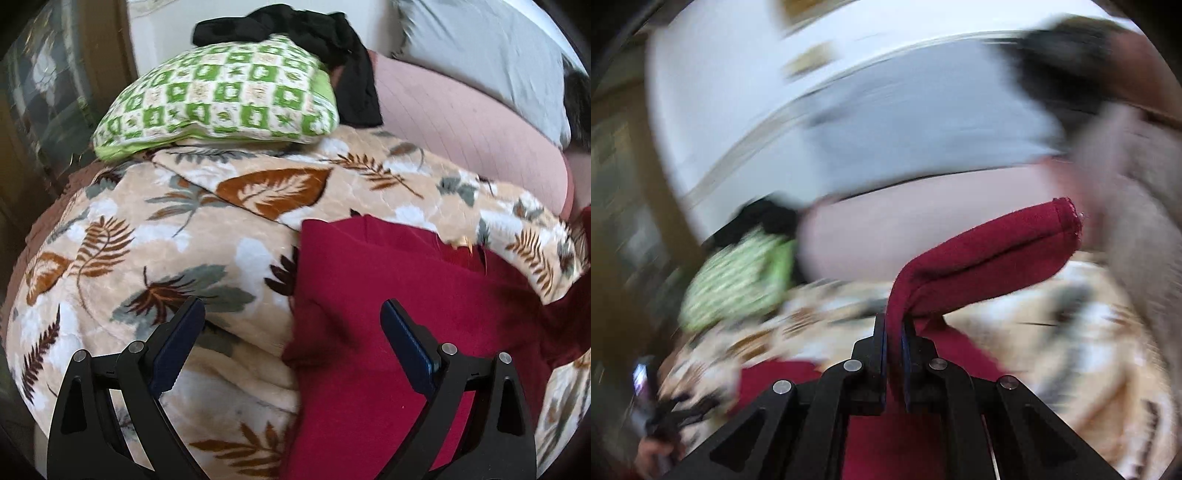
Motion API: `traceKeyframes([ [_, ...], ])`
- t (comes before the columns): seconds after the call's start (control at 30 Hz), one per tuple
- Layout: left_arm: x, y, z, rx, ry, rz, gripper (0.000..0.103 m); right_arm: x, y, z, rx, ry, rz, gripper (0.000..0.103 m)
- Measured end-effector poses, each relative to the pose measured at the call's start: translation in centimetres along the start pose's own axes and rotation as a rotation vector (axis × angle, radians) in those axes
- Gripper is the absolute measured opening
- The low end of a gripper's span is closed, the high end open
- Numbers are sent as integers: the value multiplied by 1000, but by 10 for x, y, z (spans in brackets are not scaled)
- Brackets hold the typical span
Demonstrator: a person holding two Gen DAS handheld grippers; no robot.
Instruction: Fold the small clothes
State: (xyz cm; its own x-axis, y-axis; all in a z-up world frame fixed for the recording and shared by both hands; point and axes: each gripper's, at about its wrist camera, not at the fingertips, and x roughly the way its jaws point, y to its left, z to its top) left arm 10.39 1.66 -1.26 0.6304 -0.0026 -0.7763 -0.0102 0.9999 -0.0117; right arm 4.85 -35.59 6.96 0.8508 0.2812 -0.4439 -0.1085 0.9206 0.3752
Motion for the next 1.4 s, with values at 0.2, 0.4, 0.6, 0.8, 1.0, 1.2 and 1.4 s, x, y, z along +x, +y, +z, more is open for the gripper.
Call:
traceKeyframes([
  [0.2,1,24,-3,-54,9,-17,96,139,117,-102,-85,298,231,18],
  [0.4,12,20,-5,-45,20,-82,96,132,87,-141,-99,425,188,51],
  [0.6,33,-14,4,14,13,-101,96,56,6,-118,-75,268,-104,52],
  [0.8,73,-47,2,21,136,-143,96,43,-68,-100,114,253,-244,53],
  [1.0,96,-62,0,-5,147,-117,58,100,-89,-101,264,312,-114,55],
  [1.2,71,-34,-2,-39,101,-151,23,97,-97,-89,281,162,-220,8],
  [1.4,51,-28,-36,-6,81,-105,10,107,-115,-110,291,281,-315,17],
])
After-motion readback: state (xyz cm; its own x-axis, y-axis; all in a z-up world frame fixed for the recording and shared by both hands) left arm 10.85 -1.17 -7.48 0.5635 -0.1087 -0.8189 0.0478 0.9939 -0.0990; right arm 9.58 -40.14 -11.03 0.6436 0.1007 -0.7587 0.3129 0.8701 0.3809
